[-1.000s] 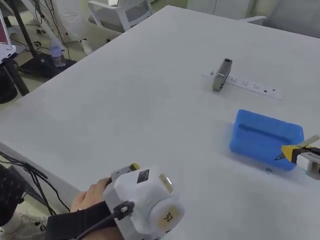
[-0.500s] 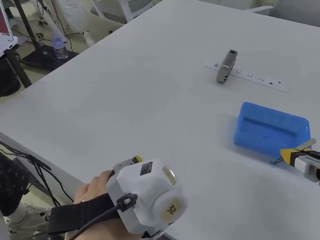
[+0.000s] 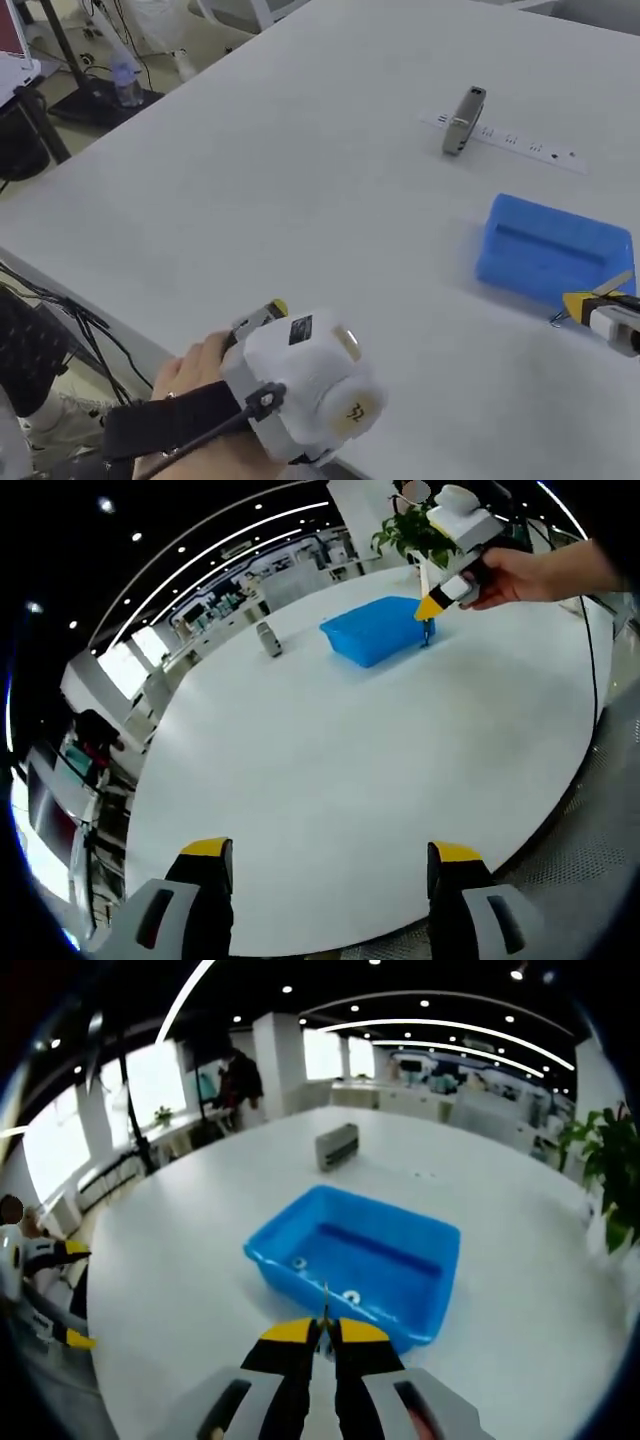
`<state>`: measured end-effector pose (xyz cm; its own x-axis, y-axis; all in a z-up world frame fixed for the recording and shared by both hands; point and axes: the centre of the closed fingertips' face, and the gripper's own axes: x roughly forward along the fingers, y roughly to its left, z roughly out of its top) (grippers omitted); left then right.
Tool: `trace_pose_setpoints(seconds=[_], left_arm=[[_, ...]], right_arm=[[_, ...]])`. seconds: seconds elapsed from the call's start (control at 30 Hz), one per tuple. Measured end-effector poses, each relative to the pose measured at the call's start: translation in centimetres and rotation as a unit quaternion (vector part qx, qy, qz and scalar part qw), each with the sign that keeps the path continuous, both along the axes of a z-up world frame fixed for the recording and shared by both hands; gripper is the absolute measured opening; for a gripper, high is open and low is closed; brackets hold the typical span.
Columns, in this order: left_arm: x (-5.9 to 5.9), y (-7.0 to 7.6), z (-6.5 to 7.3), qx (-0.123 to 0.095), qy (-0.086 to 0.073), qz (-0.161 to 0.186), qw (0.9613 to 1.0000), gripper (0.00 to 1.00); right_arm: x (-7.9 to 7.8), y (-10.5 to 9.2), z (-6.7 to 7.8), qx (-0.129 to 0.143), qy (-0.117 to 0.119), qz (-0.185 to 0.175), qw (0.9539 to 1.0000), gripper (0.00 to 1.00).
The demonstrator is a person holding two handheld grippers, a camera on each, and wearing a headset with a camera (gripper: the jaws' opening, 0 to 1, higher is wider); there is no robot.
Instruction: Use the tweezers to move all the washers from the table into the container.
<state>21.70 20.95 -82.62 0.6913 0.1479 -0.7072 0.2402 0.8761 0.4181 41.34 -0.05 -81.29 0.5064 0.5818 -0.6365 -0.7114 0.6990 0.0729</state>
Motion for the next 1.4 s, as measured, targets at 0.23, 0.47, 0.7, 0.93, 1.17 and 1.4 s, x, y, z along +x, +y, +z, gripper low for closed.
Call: trace_pose_setpoints(seconds=[0.23,0.47,0.7,0.93,1.17,1.4], left_arm=[[0.3,-0.3,0.5,-0.005,-0.017,-0.017,0.9997,0.59],[0.2,-0.4,0.0,0.002,-0.004,-0.026,0.9996,0.62],[-0.2,-0.6,-0.6,0.002,0.013,-0.034,0.9993,0.6],[-0.6,-0.7,-1.0,-0.003,0.03,-0.032,0.999,0.55],[-1.4,-1.1,-2.4,-0.026,0.084,-0.034,0.9956,0.52],[-0.3,-1.5,-2.4,-0.077,0.102,-0.029,0.9914,0.49]], right_arm=[[0.3,-0.1,-0.4,0.004,0.003,-0.006,1.0,0.04],[0.5,0.1,-0.6,-0.001,-0.001,-0.001,1.0,0.04],[0.5,0.1,-0.6,-0.011,-0.014,0.01,0.9998,0.04],[0.5,0.2,-0.6,-0.012,-0.018,0.015,0.9997,0.04],[0.5,0.2,-0.6,-0.009,-0.025,0.015,0.9995,0.04],[0.5,0.0,-0.5,0.0,-0.023,0.008,0.9997,0.04]])
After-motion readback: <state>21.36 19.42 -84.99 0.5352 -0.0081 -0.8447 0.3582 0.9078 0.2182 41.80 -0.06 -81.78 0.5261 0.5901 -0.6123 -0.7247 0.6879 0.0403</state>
